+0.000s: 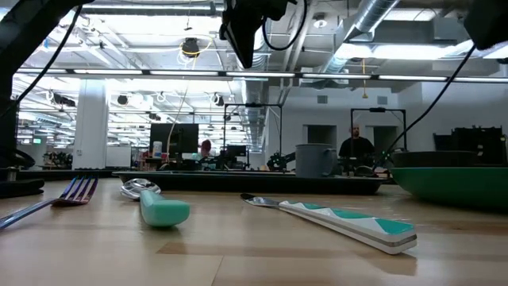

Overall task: Set up tray
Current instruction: Put the green plate on the black tray below the gray mug

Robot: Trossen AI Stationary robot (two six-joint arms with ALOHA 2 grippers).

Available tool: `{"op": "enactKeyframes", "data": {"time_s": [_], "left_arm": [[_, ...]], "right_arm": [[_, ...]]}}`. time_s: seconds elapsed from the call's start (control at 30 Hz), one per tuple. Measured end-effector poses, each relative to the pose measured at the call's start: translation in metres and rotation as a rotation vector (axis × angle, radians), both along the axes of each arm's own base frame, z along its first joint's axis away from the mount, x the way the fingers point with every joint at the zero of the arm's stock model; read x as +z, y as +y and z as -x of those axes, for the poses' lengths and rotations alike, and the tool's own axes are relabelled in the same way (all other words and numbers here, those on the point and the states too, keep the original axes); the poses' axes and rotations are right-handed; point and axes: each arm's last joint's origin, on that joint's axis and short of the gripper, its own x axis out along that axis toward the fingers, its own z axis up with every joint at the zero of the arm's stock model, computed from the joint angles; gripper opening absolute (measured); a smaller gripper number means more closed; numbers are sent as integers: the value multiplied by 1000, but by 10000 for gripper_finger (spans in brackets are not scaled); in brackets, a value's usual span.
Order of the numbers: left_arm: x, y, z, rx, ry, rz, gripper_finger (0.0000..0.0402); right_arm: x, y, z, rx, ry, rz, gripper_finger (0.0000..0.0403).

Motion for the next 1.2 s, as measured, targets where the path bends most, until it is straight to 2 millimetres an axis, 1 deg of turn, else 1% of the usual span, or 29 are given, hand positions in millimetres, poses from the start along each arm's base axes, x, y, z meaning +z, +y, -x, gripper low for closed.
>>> {"op": "enactKeyframes", "data": {"time_s": [0.23, 0.4, 0.53, 0.63, 0.8, 0.83, 1.0, 1.07, 1.2], "left_arm": [[0, -2, 0, -1, -2, 1, 30], [0, -2, 0, 0, -2, 0, 30], [0, -2, 0, 0, -2, 0, 30], [0, -2, 0, 0, -2, 0, 30], [0, -2, 0, 0, -2, 0, 30], [0, -2, 0, 0, -2, 0, 30], [0, -2, 0, 0, -2, 0, 30], [0, -2, 0, 0, -2, 0, 30], [0, -2, 0, 0, -1, -1, 30]], "right_arm": [[-18, 8, -1, 8, 51, 40, 122], [-31, 9, -2, 8, 95, 85, 122], [-37, 9, -2, 8, 122, 109, 117], [-36, 9, -2, 7, 120, 107, 94], [-30, 7, -1, 10, 99, 96, 23], [-28, 7, -1, 11, 93, 95, 15], [-21, 5, -1, -28, 78, 69, 19], [-17, 4, -1, -39, 67, 59, 10], [-5, 4, -3, -54, 46, 102, 4]]}}
